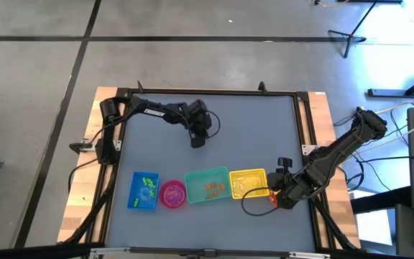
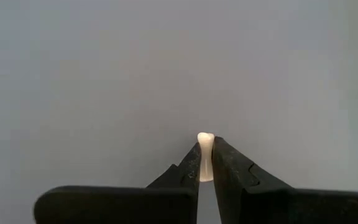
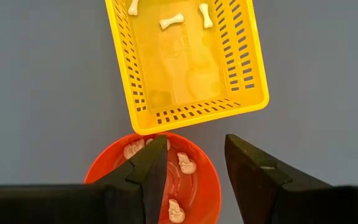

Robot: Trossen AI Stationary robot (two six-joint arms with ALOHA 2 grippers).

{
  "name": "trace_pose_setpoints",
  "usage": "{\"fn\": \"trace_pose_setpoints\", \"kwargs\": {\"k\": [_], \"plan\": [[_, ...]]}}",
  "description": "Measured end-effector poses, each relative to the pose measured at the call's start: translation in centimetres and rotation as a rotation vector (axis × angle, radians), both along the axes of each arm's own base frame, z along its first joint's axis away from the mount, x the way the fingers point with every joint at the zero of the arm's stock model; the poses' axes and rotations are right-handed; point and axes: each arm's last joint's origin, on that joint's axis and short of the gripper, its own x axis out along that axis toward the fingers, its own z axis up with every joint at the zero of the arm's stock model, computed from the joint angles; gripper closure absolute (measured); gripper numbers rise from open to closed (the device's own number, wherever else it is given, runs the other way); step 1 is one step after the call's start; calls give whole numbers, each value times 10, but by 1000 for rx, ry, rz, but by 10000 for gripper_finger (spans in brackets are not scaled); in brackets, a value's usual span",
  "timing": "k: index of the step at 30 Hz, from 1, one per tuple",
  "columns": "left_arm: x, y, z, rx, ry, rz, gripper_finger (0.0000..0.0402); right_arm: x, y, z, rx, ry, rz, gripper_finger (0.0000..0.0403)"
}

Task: Sort Halloween decoration
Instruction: Put the white bone toy into the yellow bin

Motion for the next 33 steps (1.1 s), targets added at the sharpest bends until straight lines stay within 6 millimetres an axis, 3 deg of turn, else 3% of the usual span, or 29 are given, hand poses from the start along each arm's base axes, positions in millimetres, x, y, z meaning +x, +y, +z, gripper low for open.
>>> {"fn": "trace_pose_setpoints", "kwargs": {"k": [8,16,26,33], "plan": [[11,-8,7,-93,-119,-2,385,0,0,0,0,-1,0,244],[35,-32,25,-175,-316,-11,385,0,0,0,0,-1,0,244],[65,-96,57,-192,-638,-92,384,0,0,0,0,-1,0,244],[70,-150,61,-153,-671,-98,384,0,0,0,0,-1,1,244]]}}
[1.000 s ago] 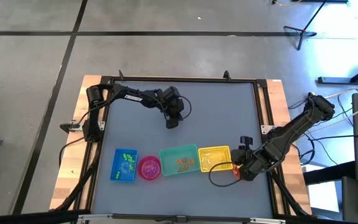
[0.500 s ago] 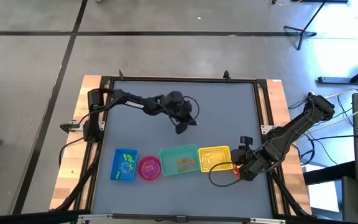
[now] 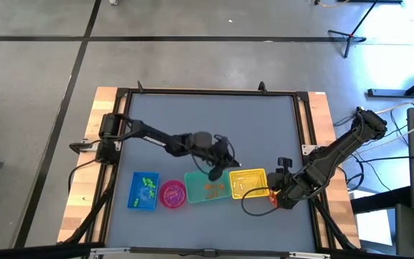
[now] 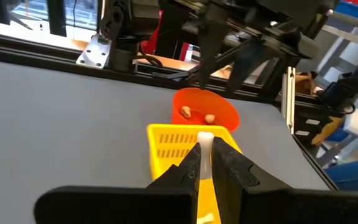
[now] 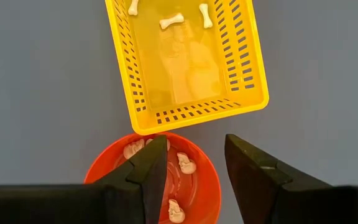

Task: Sort Halloween decoration
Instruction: Put the white bone toy into the yellow bin

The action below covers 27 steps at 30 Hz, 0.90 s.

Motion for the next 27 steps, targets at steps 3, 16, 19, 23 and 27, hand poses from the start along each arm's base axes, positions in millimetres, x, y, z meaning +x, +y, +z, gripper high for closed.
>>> {"fn": "trace_pose_setpoints", "kwargs": {"k": [3,16,19,23,27], "plan": [[0,-22,0,6,1,26,384,0,0,0,0,0,0,244],[-5,-73,1,52,-17,113,384,0,0,0,0,0,0,244],[-5,-78,0,58,-28,138,384,0,0,0,0,0,0,244],[-1,-84,-9,60,-91,144,384,0,0,0,1,-1,0,244],[-1,-84,-12,83,-87,136,384,0,0,0,2,-2,0,244]]}}
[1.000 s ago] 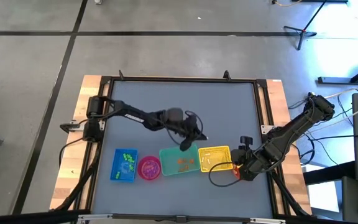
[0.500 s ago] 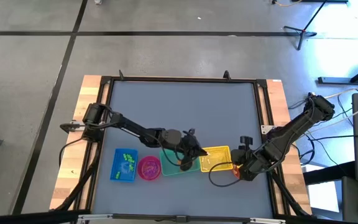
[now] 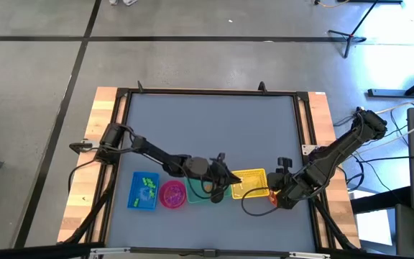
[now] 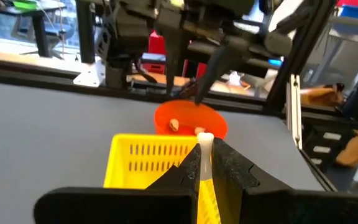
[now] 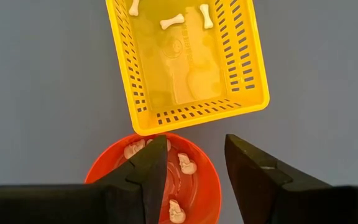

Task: Sort Halloween decoration
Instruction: Put the white bone toy into the yellow bin

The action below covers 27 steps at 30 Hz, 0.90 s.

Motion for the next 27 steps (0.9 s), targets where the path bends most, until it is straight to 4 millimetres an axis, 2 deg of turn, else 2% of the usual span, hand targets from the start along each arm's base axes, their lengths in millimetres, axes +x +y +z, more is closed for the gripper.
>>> {"fn": "trace_pose_setpoints", "kwargs": {"k": [7,13,17,21,27], "plan": [[1,6,1,1,-4,19,384,0,0,0,0,0,0,244],[6,4,-19,16,15,12,384,0,0,0,1,0,0,244],[17,1,-29,15,23,0,384,0,0,0,2,-2,0,244],[28,-1,-30,18,27,-4,384,1,1,0,7,-8,0,244],[32,0,-28,52,63,3,383,2,2,1,17,-19,0,244]]}}
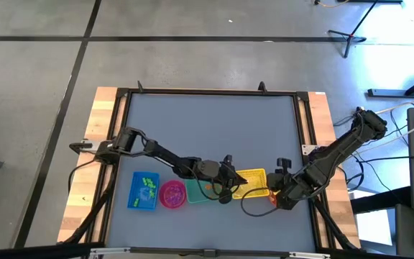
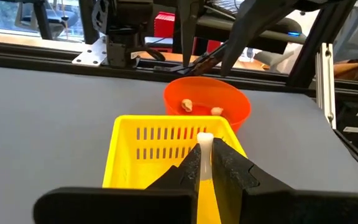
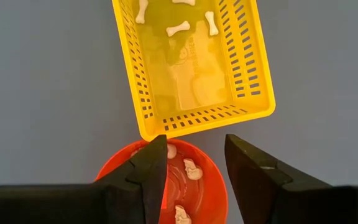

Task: Sort Halloween decoration
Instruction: Put the white bone toy into the yellow bin, then return to Home Position

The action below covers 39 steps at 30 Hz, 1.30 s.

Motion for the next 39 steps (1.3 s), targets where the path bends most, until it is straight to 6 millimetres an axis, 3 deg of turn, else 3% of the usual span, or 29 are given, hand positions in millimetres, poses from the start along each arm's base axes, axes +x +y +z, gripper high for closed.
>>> {"fn": "trace_pose_setpoints", "kwargs": {"k": [17,24,32,39], "plan": [[0,0,0,0,6,1,308,0,0,0,1,-1,0,244],[0,2,5,-1,-4,4,304,1,-1,0,-29,-21,6,244],[-10,10,60,179,-59,35,318,4,1,2,-32,-78,-7,255],[-45,22,128,312,29,85,342,12,-4,3,-47,-120,-11,345]]}}
